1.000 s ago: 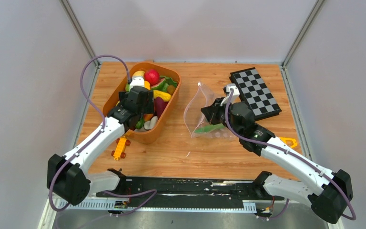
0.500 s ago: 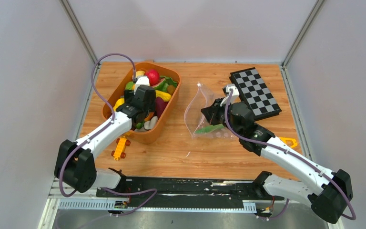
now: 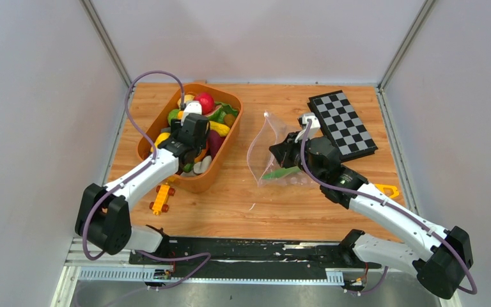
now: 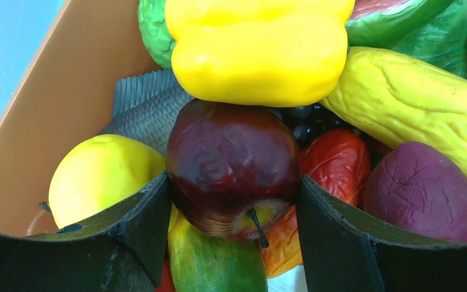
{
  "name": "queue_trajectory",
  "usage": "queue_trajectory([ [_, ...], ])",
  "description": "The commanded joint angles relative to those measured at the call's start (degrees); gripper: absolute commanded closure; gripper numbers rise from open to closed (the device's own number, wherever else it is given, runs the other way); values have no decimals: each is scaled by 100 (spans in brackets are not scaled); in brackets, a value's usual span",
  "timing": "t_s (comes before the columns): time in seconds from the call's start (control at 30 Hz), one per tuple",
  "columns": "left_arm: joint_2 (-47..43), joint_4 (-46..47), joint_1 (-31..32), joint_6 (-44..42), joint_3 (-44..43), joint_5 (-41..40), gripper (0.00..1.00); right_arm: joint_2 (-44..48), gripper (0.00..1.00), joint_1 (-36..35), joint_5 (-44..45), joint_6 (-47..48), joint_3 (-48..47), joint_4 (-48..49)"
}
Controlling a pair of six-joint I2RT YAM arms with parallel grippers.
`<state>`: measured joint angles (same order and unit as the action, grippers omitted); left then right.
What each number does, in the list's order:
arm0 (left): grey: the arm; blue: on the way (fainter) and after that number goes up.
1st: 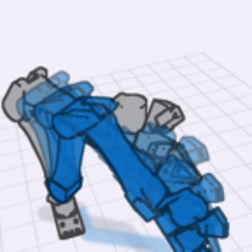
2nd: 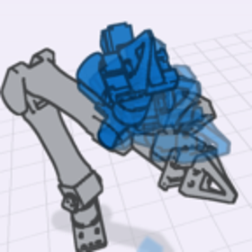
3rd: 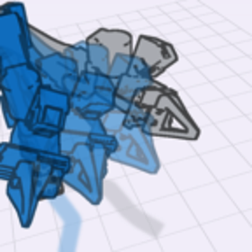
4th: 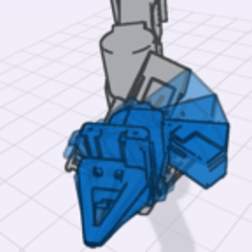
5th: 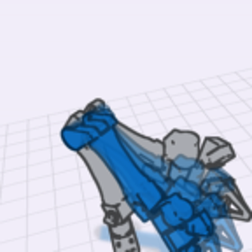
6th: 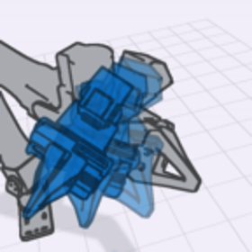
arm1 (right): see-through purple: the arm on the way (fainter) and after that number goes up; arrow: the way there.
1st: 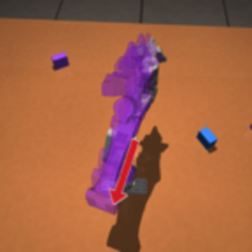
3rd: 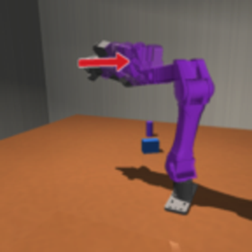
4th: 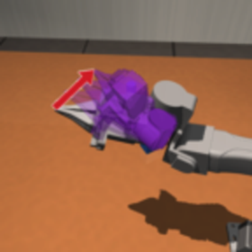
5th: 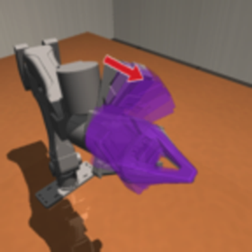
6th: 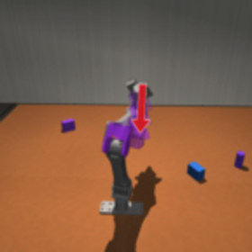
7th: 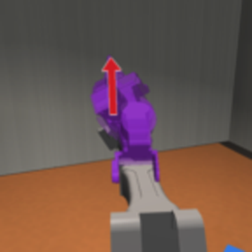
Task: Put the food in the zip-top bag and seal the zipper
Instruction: Pick up the fake vegetable from the bin.
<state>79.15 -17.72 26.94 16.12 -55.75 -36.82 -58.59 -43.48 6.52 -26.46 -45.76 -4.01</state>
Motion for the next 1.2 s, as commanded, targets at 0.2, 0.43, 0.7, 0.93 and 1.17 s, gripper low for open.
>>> queue_trajectory([
  [0.2, -638, 269, -22, 9, 117, 545, 58, -8, 100, -25, 13, 75, -108, 89],
  [0.43, -1332, 118, -24, 20, 133, 1010, 61, -83, 100, -28, 89, 112, -178, 46],
  [0.7, -1901, -55, -22, 78, 40, 1619, 62, -179, 100, -25, -6, 82, -223, 50],
  [0.93, -2170, -35, -22, 95, -77, 2590, 65, -162, 100, -21, 7, 100, -232, 43],
  [1.17, -2216, 334, -22, -49, -60, 4466, 65, -136, 100, -28, -2, 90, -224, 90],
])
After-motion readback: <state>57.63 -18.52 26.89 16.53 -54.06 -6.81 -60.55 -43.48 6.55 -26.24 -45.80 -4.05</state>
